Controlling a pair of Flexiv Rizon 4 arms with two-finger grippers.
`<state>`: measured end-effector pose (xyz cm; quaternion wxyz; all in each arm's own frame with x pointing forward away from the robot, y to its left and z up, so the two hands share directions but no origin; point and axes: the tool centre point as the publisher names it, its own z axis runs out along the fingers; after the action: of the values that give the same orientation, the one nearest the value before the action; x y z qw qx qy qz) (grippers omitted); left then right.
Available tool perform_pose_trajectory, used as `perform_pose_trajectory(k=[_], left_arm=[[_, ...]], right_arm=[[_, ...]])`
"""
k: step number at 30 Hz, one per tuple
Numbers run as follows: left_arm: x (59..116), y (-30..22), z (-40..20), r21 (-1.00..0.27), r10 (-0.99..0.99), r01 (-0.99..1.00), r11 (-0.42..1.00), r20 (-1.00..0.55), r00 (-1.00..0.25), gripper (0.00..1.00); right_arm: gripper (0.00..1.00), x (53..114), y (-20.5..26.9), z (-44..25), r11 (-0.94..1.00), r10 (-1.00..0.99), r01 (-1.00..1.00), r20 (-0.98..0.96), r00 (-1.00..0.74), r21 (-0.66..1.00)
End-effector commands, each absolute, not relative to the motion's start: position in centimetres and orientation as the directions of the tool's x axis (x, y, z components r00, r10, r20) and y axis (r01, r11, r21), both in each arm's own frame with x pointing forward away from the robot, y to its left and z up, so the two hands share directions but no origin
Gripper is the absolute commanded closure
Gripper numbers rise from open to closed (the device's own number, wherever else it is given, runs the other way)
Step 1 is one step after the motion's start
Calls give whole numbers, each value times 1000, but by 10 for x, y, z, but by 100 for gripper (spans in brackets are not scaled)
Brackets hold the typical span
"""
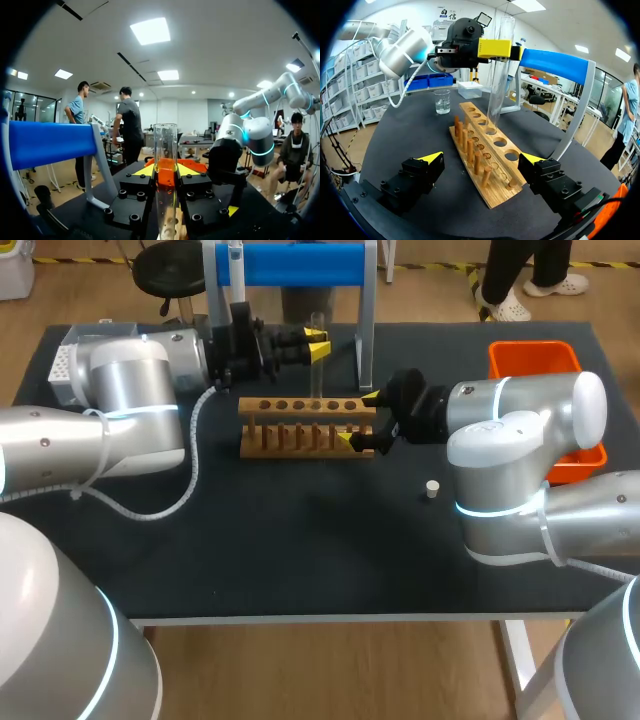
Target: Invert the test tube, pick up the pipette, mount the tip to pipette, aspirate from beaker and dispense into the tube, eject the tip, return the pipette, and cap with the stopper.
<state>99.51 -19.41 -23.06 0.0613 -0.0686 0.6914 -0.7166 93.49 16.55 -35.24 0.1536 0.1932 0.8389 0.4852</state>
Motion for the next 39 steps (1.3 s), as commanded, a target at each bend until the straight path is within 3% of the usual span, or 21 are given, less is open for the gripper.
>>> perform_pose_trajectory(k=[1,39], left_arm=[[996,-195,-234,-999,-188,-9,-44,17,-982,100],[1002,-193,-260,-999,-187,-33,7,31,-982,100]], right_arm=[[0,935,166,-353,453,475,175,-71,-877,874],[0,935,166,-353,453,475,175,-71,-877,874]])
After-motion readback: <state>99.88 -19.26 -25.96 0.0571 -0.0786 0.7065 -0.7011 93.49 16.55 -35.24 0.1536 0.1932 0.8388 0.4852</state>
